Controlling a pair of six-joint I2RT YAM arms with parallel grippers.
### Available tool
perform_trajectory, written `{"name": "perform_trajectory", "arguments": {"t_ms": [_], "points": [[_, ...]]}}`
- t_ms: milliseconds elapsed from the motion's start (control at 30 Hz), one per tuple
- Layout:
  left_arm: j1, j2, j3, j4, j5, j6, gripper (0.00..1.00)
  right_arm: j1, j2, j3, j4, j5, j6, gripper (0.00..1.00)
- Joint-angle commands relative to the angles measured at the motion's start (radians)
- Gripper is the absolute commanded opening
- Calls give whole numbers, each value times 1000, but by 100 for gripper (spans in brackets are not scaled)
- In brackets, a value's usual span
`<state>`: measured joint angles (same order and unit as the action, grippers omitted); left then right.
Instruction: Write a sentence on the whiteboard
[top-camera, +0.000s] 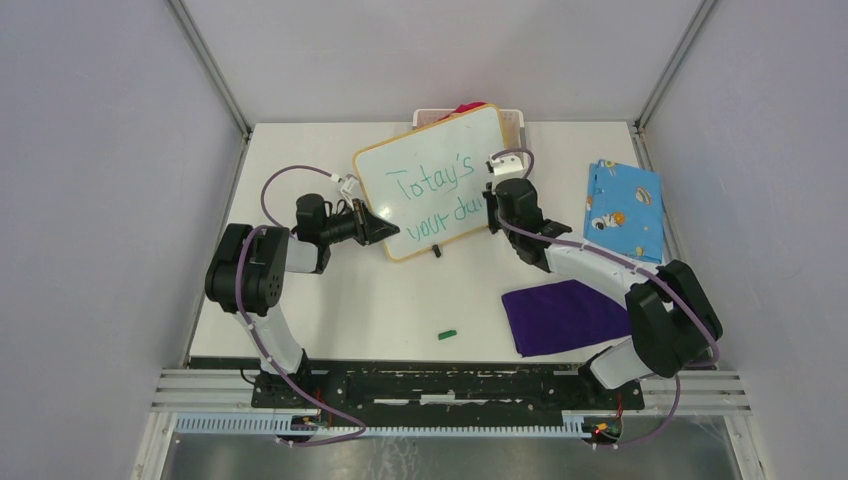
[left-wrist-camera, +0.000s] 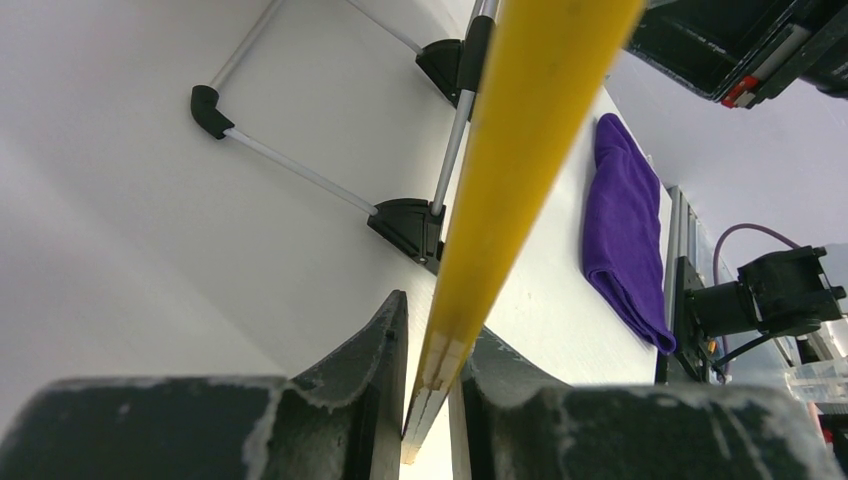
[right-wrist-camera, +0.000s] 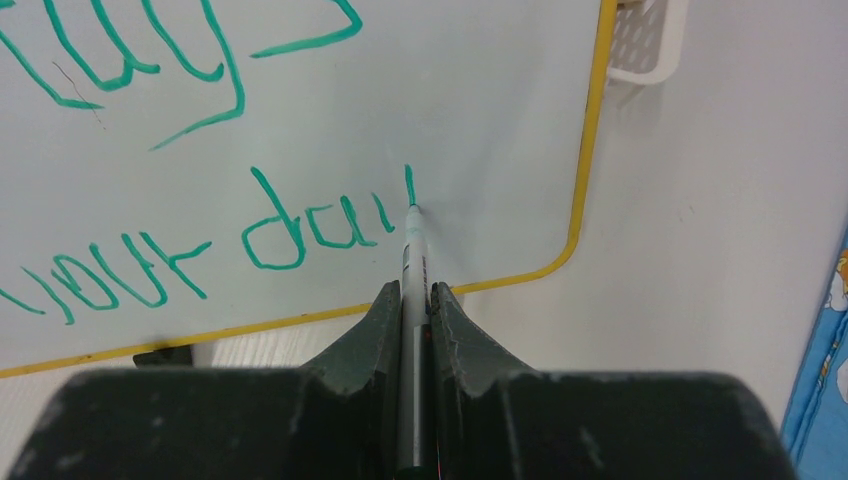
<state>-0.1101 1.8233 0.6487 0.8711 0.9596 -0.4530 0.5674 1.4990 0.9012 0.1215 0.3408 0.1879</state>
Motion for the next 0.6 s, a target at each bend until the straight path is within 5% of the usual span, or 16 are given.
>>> {"name": "perform_trajectory", "arguments": {"t_ms": [0,567], "points": [[-17,23,8,-75,-66,68,26,-5,-3,-32,34,-13,28,0],[-17,22,9,-77,-65,68,26,6,-18,-88,49,-63,54,0]]}}
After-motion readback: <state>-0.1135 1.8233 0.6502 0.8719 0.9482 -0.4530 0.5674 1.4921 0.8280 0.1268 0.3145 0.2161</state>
